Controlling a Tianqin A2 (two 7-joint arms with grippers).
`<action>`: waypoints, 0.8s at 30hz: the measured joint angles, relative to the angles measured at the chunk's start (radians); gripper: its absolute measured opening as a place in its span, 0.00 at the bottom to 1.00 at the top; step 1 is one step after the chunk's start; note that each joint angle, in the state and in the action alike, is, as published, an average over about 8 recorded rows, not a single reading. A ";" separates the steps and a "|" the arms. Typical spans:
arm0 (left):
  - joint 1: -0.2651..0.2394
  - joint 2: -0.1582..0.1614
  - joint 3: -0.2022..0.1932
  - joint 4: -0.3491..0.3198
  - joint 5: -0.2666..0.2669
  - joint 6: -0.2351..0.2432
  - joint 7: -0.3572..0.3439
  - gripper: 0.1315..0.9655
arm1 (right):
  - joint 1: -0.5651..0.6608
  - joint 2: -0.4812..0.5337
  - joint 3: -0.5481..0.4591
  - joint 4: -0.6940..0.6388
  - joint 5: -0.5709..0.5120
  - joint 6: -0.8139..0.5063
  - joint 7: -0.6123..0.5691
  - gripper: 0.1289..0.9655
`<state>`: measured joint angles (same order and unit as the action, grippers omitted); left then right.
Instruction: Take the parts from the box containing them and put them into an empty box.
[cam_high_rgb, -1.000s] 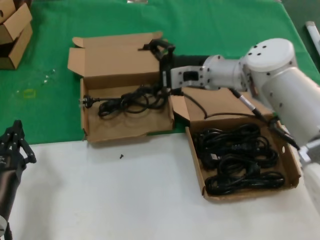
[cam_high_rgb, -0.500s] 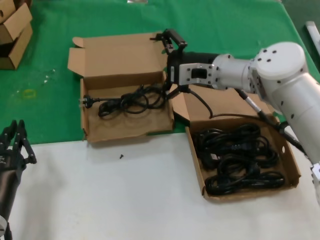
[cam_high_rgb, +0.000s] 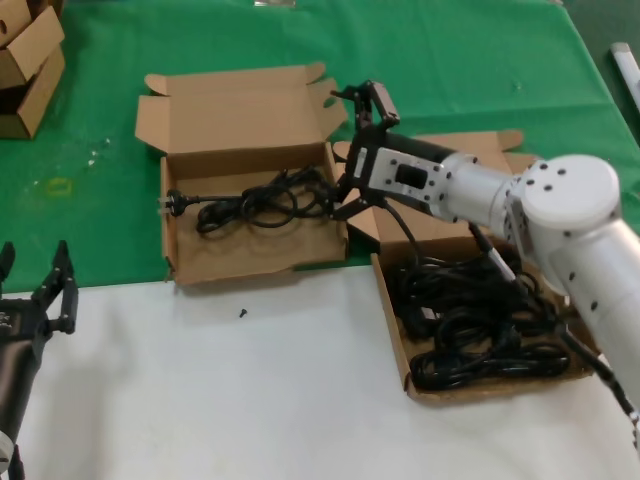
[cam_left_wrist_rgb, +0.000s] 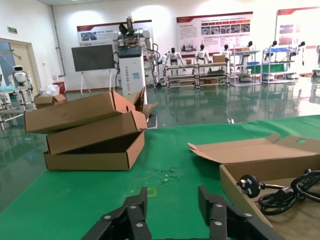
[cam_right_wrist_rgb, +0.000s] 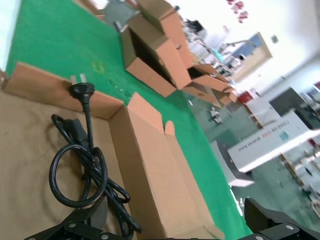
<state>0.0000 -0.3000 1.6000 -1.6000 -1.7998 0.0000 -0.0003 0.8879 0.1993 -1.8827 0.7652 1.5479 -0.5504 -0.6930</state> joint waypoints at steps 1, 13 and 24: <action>0.000 0.000 0.000 0.000 0.000 0.000 0.000 0.19 | -0.015 0.002 0.005 0.014 0.004 0.009 0.012 1.00; 0.000 0.000 0.000 0.000 0.000 0.000 0.000 0.50 | -0.195 0.022 0.062 0.182 0.055 0.120 0.152 1.00; 0.000 0.000 0.000 0.000 0.000 0.000 0.000 0.80 | -0.359 0.041 0.114 0.337 0.102 0.222 0.279 1.00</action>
<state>0.0000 -0.3000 1.6000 -1.6000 -1.7998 0.0000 -0.0001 0.5289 0.2399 -1.7684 1.1024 1.6499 -0.3285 -0.4137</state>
